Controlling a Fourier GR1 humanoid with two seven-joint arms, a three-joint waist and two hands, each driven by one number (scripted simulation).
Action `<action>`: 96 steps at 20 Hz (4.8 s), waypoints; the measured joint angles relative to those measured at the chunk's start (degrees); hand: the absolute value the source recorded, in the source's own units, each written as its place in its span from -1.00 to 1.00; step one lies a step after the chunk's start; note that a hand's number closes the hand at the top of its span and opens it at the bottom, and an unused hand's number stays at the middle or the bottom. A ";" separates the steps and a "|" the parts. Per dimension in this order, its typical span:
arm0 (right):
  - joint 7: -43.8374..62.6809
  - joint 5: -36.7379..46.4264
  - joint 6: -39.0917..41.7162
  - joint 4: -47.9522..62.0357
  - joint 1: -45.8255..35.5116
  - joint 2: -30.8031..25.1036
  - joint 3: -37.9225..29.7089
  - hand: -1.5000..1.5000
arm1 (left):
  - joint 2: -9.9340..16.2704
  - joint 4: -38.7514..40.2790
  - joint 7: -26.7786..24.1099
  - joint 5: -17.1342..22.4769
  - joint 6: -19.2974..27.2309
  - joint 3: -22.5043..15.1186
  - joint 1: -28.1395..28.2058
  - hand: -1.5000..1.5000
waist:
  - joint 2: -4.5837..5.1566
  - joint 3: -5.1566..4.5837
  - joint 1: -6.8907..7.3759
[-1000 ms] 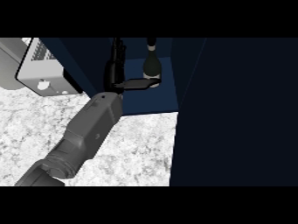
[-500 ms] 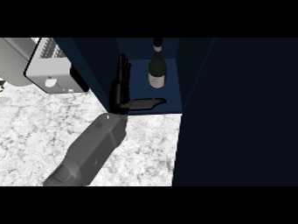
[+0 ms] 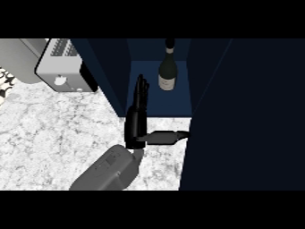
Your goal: Pick up the wine, place it into the cabinet and close the cabinet
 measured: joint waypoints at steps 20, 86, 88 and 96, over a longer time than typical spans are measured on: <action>1.81 -1.57 1.58 -0.01 -0.26 -0.79 -0.70 1.00 | 12.74 -42.19 9.98 -11.53 8.20 -8.80 26.10 -1.00 | 0.22 -0.01 0.05; 7.67 2.72 -32.04 11.10 -26.45 -8.00 41.88 1.00 | 41.26 -56.26 17.16 13.93 -31.92 31.74 46.47 -1.00 | 0.56 -0.25 2.23; 6.95 0.94 -33.25 16.84 -32.15 -4.24 39.90 1.00 | 40.86 -55.12 17.28 13.86 -32.16 31.82 45.49 -1.00 | 0.68 -0.25 2.41; 2.10 -7.89 -35.17 39.82 -54.53 1.12 29.10 1.00 | 38.84 -54.62 18.79 12.59 -30.53 31.30 43.24 -1.00 | 0.70 -0.17 2.44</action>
